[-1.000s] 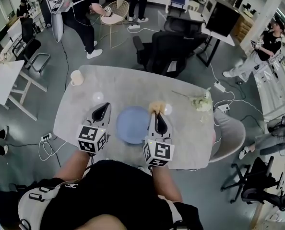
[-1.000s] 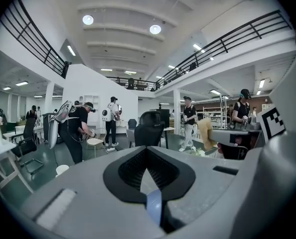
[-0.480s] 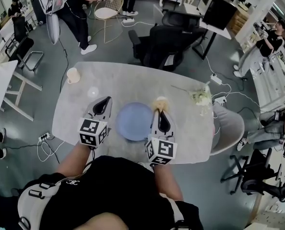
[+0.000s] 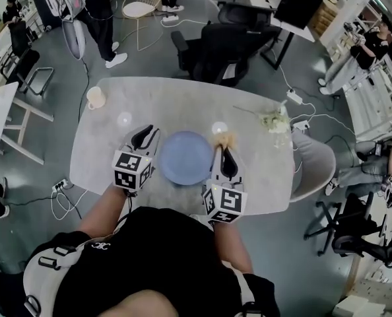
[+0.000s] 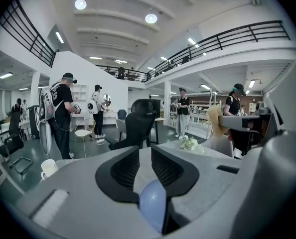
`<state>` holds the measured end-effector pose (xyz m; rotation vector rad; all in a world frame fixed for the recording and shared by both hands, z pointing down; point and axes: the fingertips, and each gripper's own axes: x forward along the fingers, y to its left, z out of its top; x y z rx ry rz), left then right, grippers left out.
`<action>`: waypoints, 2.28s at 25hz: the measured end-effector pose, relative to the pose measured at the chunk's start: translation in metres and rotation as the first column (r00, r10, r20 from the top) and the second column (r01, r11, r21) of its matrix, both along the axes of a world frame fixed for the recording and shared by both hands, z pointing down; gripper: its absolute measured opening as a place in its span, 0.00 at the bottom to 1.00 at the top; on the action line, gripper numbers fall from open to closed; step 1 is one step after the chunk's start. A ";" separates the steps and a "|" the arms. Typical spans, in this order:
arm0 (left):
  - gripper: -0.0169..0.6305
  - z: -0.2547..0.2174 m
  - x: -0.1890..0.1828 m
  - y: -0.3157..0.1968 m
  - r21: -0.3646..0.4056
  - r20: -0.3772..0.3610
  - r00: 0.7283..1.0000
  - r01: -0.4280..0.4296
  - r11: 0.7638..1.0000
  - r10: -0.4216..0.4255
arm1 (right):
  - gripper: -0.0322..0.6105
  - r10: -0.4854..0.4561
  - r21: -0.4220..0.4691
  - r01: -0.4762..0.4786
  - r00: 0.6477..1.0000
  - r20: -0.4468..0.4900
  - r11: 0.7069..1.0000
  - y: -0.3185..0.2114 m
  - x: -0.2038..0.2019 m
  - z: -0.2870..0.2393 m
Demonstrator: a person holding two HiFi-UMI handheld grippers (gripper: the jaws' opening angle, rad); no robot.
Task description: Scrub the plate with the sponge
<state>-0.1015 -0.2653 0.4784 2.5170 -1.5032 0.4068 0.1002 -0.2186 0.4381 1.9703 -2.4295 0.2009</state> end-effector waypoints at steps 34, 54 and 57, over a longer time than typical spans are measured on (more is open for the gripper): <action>0.13 0.268 -0.014 0.011 -0.604 0.053 0.997 0.082 0.793 -0.063 | 0.10 0.246 -0.132 -0.251 0.968 -0.049 0.959 0.066 0.065 0.037; 0.10 0.320 0.002 0.034 -0.855 -0.189 0.925 0.010 0.518 -0.330 | 0.10 0.288 -0.171 -0.288 0.957 -0.022 0.942 0.073 0.085 0.051; 0.07 0.320 0.003 0.037 -0.890 -0.279 0.846 -0.051 0.452 -0.455 | 0.10 0.283 -0.172 -0.282 0.959 -0.019 0.944 0.073 0.086 0.050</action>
